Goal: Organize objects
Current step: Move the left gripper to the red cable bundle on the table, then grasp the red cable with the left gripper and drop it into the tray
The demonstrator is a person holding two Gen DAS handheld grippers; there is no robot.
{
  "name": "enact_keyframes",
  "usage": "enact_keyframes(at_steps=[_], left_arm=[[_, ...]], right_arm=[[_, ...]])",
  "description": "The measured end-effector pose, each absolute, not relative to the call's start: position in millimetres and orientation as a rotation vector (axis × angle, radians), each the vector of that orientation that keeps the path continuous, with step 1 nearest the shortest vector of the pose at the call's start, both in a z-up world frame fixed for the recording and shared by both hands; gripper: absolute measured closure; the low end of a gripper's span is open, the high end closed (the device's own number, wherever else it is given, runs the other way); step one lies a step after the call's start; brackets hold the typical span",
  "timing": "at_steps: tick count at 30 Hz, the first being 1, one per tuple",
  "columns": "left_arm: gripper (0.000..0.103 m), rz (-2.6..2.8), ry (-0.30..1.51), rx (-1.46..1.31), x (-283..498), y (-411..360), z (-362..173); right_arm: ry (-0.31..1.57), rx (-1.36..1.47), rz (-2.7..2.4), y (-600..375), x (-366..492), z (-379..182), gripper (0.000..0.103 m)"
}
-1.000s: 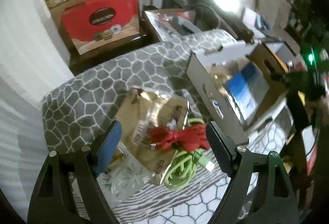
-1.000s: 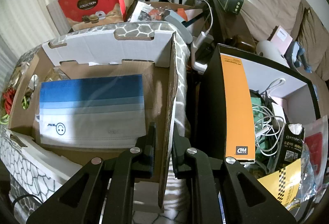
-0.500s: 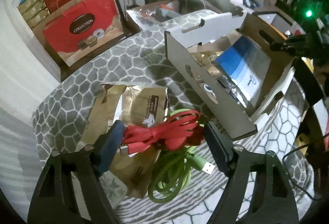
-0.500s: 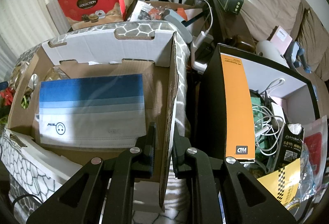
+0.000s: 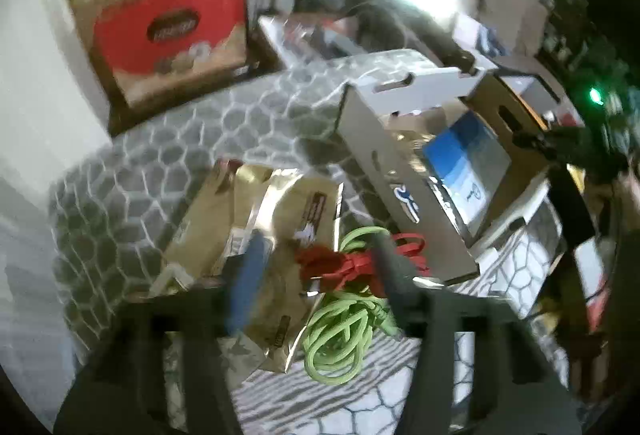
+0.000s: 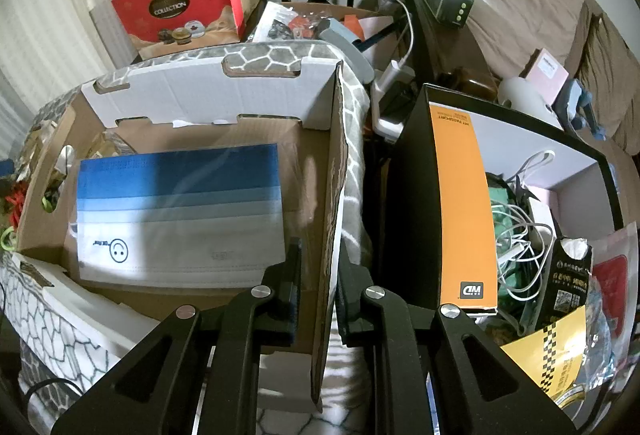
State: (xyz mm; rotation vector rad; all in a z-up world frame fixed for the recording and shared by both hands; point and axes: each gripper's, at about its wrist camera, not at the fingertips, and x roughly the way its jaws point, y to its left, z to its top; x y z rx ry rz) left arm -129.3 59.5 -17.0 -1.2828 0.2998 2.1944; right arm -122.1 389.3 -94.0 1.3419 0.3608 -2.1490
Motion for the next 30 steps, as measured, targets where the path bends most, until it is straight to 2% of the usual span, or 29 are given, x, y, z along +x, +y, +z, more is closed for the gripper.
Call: enact_keyframes(at_steps=[3,8,15,18,22,27,30], left_arm=[[0.038,2.176,0.467,-1.190,-115.0,74.9,-12.8],[0.036,2.057,0.700,-1.066,-93.1,103.0,-20.4],[0.036,1.983,0.832,-1.058,-86.3,118.9,-41.6],[0.037,1.983,0.842,-1.071,-87.9,119.1,-49.8],[0.061,1.997,0.762,-1.077,-91.6,114.2,-50.9],[0.066,2.090,0.641,-1.097,-96.9,107.3,-37.7],[0.069,2.165,0.487,-1.142,-108.9,97.5,-25.0]], right_arm=[[0.361,1.342,-2.149,389.9,-121.7,-94.5,0.088],[0.362,1.341,-2.147,389.7,-122.0,-94.4,0.088],[0.361,1.341,-2.145,389.7,-121.9,-94.5,0.087],[0.361,1.340,-2.145,389.6,-121.8,-94.4,0.087],[0.365,1.339,-2.143,389.7,-122.2,-94.2,0.087],[0.364,1.340,-2.143,389.5,-121.9,-94.1,0.087],[0.367,1.337,-2.142,390.0,-122.4,-94.1,0.087]])
